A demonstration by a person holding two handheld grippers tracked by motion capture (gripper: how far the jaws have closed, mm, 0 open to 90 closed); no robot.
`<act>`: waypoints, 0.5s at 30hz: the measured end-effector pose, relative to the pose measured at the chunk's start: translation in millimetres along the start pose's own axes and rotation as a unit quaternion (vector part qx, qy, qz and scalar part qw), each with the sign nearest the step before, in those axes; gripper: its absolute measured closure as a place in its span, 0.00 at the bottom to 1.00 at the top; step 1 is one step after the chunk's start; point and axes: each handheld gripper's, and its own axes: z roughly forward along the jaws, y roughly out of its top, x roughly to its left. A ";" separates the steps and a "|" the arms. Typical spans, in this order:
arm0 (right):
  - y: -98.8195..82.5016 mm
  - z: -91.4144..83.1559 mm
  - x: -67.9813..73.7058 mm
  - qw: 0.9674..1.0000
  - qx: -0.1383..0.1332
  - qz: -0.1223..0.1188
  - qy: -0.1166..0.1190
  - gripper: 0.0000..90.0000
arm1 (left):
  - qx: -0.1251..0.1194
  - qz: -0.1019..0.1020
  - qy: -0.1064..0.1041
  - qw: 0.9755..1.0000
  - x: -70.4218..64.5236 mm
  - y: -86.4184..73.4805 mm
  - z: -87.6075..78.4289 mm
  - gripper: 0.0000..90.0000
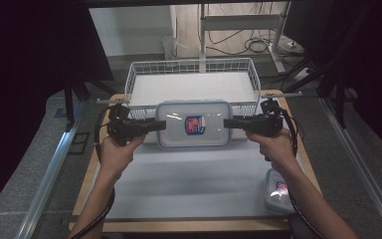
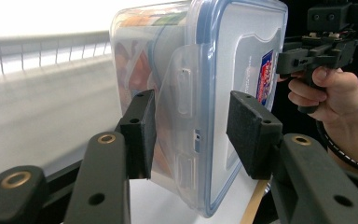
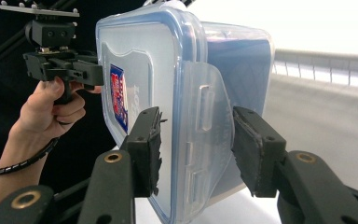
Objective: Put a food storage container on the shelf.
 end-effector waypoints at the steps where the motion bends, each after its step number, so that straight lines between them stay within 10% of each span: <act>1: 4.4 -0.3 0.6 1.000 -0.003 0.000 -0.001 0.59 | -0.002 0.001 0.000 1.000 -0.1 4.9 -0.7 0.60; 15: 63.1 3.4 -1.8 0.999 -0.032 0.001 -0.008 0.59 | -0.023 -0.007 0.005 1.000 10.2 60.4 -4.0 0.59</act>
